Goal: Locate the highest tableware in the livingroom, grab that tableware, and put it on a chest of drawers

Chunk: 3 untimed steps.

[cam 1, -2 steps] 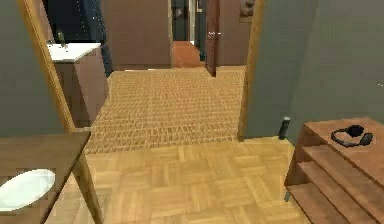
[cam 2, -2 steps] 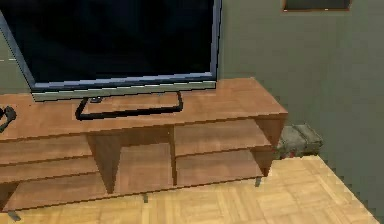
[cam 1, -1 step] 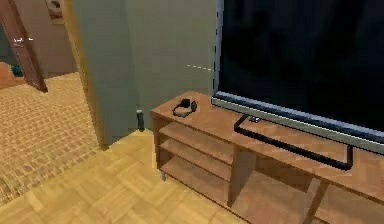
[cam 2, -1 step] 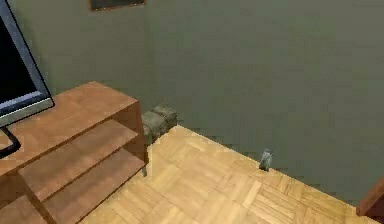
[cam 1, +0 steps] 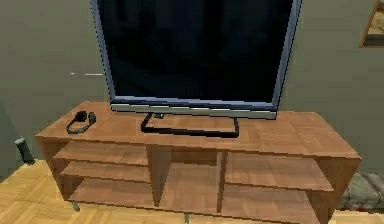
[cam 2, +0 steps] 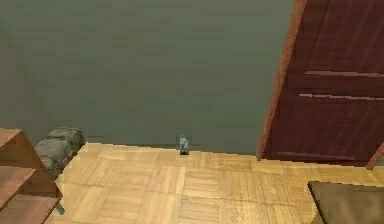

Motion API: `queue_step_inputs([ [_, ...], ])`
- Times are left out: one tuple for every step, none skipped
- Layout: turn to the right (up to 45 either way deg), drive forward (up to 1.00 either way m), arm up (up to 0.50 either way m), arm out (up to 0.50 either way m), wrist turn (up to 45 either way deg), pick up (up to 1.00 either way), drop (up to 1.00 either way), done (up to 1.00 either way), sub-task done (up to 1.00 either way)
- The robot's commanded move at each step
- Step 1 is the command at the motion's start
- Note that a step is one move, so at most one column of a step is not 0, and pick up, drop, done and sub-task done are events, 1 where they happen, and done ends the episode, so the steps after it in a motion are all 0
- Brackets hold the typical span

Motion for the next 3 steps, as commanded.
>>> queue_step_inputs([
  [0.0, 0.15, 0.00, 0.00, 0.0, 0.00, 0.00, 0.00, 0.00],
  [45.0, 0.00, 0.00, 0.00, 0.0, 0.00, 0.00, 0.00, 0.00],
  [45.0, 0.00, 0.00, 0.00, 0.0, 0.00, 0.00, 0.00, 0.00],
])
